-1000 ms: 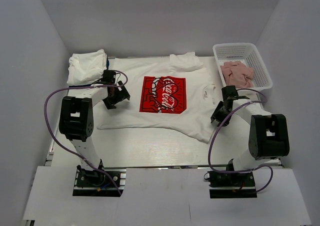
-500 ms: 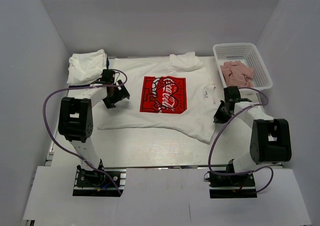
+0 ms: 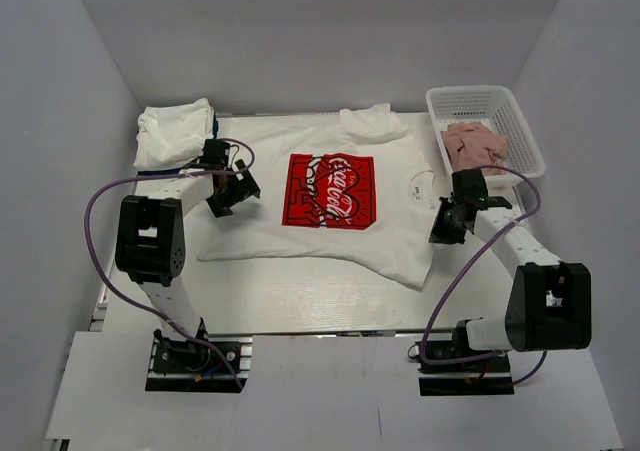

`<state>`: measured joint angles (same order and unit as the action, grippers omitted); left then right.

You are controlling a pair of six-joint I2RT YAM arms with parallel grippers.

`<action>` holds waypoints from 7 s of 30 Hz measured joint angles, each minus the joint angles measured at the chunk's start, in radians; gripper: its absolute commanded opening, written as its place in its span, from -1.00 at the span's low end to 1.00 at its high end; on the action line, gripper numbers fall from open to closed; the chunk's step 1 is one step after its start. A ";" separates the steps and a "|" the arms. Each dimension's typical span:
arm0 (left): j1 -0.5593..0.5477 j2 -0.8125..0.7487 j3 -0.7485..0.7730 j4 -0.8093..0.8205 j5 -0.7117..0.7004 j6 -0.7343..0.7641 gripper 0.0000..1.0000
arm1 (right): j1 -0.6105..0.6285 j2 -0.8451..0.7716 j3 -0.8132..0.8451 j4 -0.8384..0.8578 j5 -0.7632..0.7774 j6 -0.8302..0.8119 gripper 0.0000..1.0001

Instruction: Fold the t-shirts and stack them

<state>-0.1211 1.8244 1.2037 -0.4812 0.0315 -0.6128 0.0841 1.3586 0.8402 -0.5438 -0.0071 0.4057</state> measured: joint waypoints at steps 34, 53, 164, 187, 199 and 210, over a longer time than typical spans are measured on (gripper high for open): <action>0.000 0.000 -0.018 0.015 0.032 0.000 1.00 | 0.154 0.020 0.071 -0.084 -0.331 -0.216 -1.00; -0.006 -0.047 -0.111 0.090 0.054 -0.001 1.00 | 0.697 0.013 0.124 -0.326 -0.639 -0.461 -1.00; 0.000 -0.218 0.066 -0.169 -0.104 0.018 1.00 | 0.329 0.280 0.490 0.155 -0.038 -0.287 0.81; 0.011 -0.520 -0.558 -0.232 -0.132 -0.293 0.40 | 0.322 -0.351 -0.219 -0.180 0.018 0.154 0.81; 0.011 -0.650 -0.560 -0.170 -0.174 -0.328 0.42 | 0.400 -0.351 -0.250 -0.210 -0.043 0.145 0.81; 0.011 -0.497 -0.562 -0.114 -0.180 -0.344 -0.17 | 0.449 -0.315 -0.255 -0.218 -0.041 0.146 0.81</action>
<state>-0.1101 1.3277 0.6418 -0.5953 -0.1482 -0.9573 0.5331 1.0435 0.5850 -0.7620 -0.0483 0.5518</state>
